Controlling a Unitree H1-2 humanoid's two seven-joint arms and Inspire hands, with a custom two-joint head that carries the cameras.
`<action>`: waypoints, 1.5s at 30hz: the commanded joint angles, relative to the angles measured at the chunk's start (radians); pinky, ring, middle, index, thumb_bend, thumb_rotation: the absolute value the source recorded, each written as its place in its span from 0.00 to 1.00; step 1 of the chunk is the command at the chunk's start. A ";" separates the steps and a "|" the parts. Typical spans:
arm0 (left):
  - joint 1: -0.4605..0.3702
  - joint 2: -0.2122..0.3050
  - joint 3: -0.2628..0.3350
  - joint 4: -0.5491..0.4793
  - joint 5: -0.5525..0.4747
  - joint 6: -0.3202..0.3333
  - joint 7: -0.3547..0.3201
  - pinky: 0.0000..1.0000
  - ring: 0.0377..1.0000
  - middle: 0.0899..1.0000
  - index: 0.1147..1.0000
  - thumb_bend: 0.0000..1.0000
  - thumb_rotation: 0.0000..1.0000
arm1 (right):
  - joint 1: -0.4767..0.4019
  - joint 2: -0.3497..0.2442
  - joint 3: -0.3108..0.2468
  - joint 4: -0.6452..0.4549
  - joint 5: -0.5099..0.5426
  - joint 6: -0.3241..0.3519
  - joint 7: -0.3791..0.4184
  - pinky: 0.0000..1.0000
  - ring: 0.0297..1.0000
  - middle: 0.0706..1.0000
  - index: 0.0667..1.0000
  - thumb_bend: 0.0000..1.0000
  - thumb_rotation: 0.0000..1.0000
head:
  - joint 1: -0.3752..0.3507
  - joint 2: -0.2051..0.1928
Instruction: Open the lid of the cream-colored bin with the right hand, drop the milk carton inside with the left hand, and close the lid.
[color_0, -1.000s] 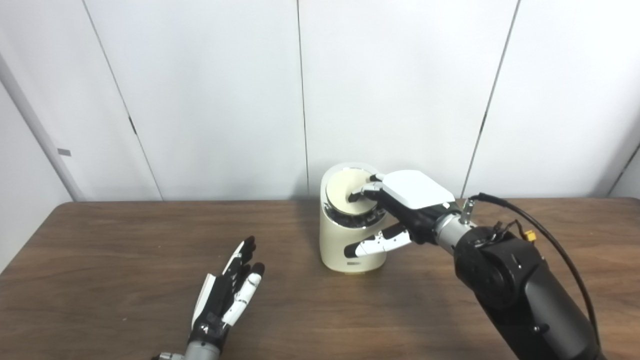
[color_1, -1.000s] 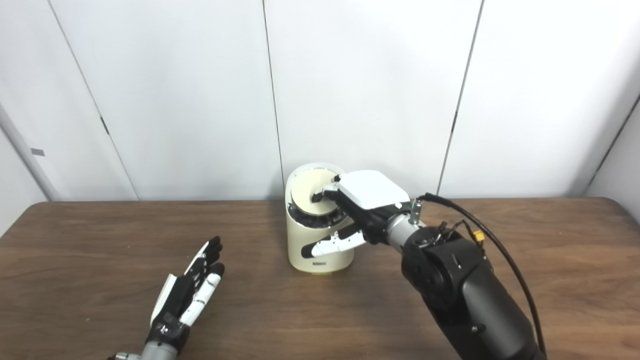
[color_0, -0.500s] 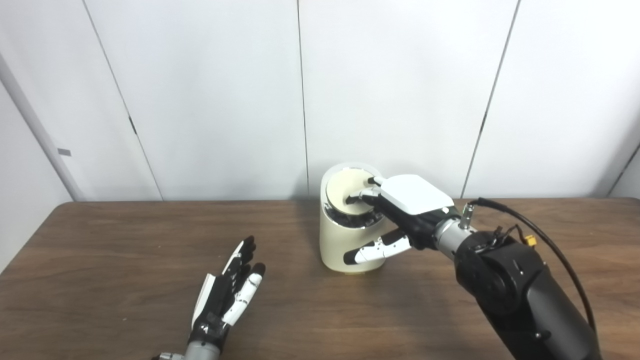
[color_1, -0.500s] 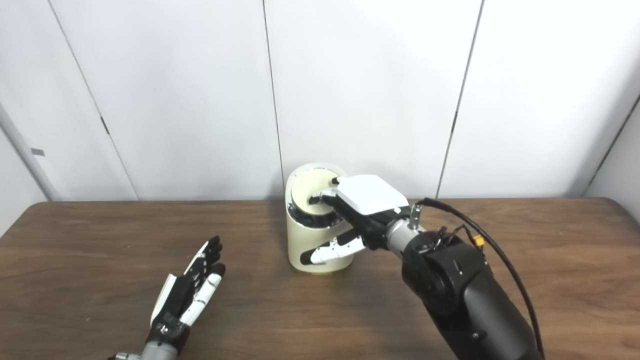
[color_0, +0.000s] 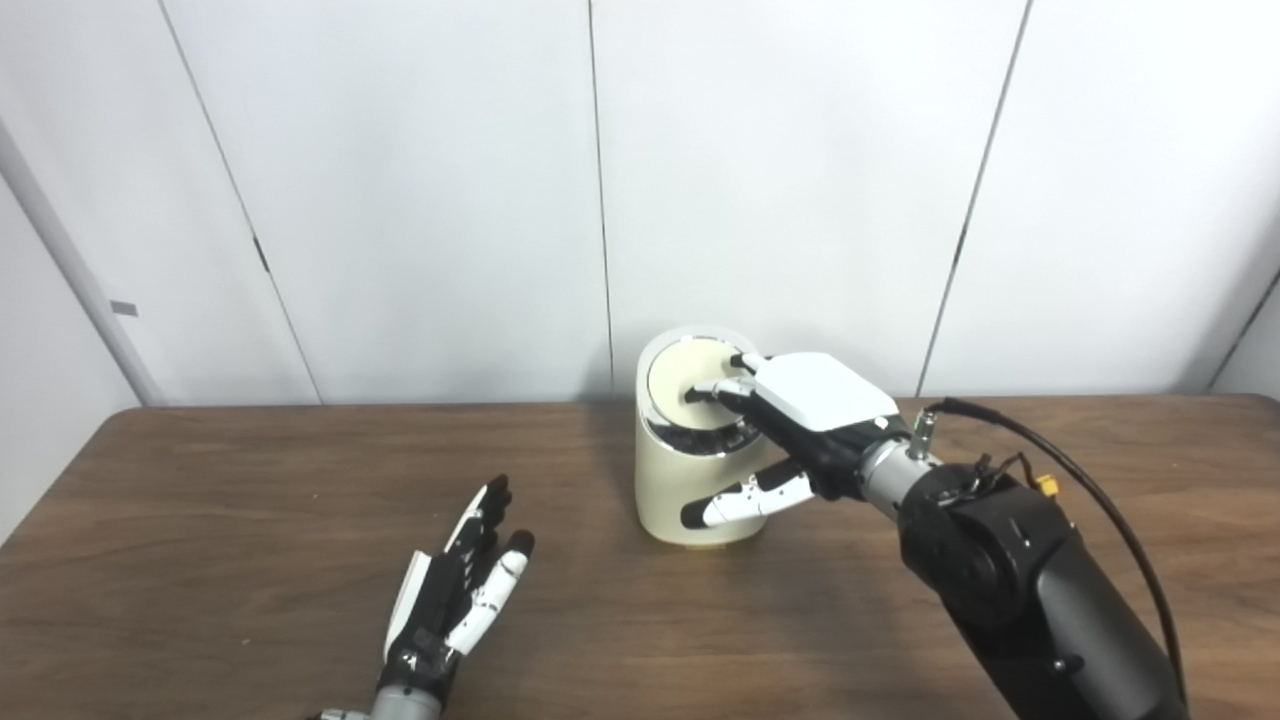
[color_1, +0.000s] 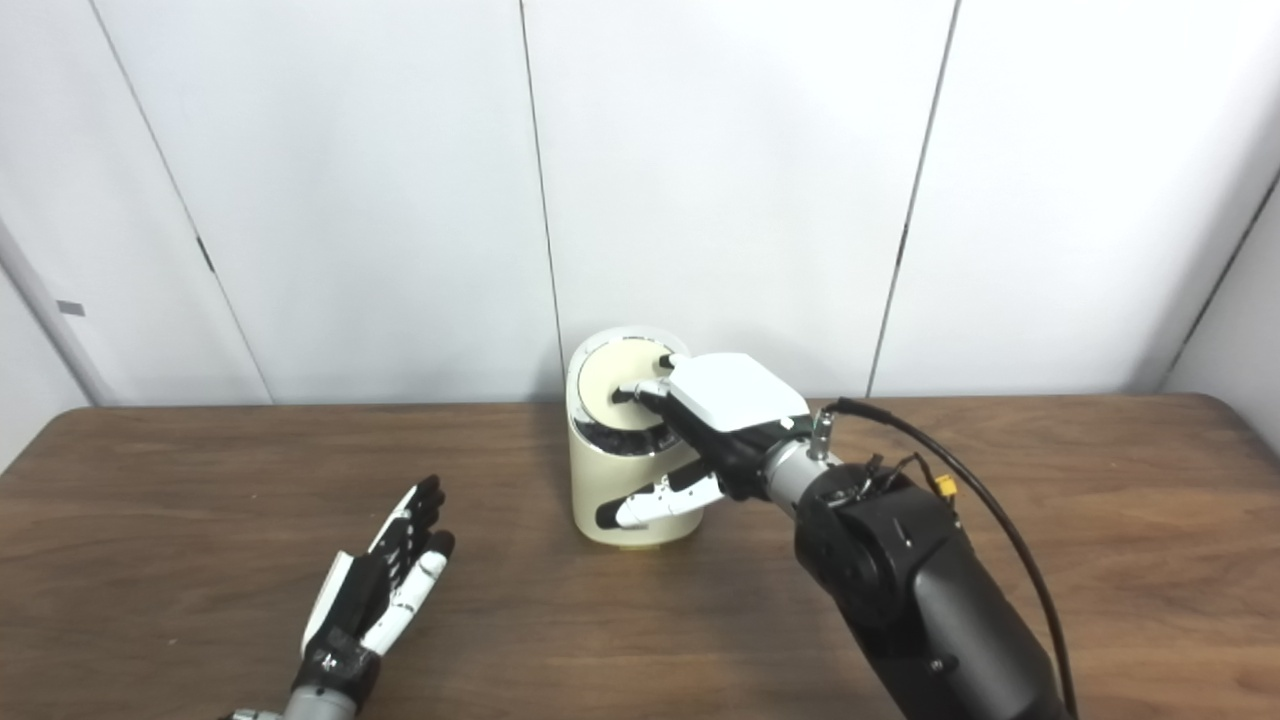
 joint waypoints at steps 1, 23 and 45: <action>0.033 -0.013 -0.010 0.012 0.005 0.045 -0.001 1.00 0.98 0.95 1.00 0.50 0.72 | -0.015 0.000 0.005 0.035 0.006 -0.001 0.017 0.99 0.98 0.84 0.88 0.61 0.71 | 0.001 0.001; 0.033 -0.016 -0.004 0.012 -0.008 0.044 -0.001 0.98 0.97 0.94 1.00 0.49 0.70 | -0.032 -0.021 -0.052 -0.081 0.016 0.015 0.017 0.98 0.96 0.81 0.89 0.61 0.71 | 0.004 0.005; 0.035 -0.001 0.016 -0.030 -0.032 0.063 -0.010 0.96 0.96 0.95 1.00 0.48 0.71 | 0.122 -0.039 -0.244 -0.226 0.071 0.062 -0.015 0.96 0.98 0.90 0.91 0.59 0.70 | 0.022 0.005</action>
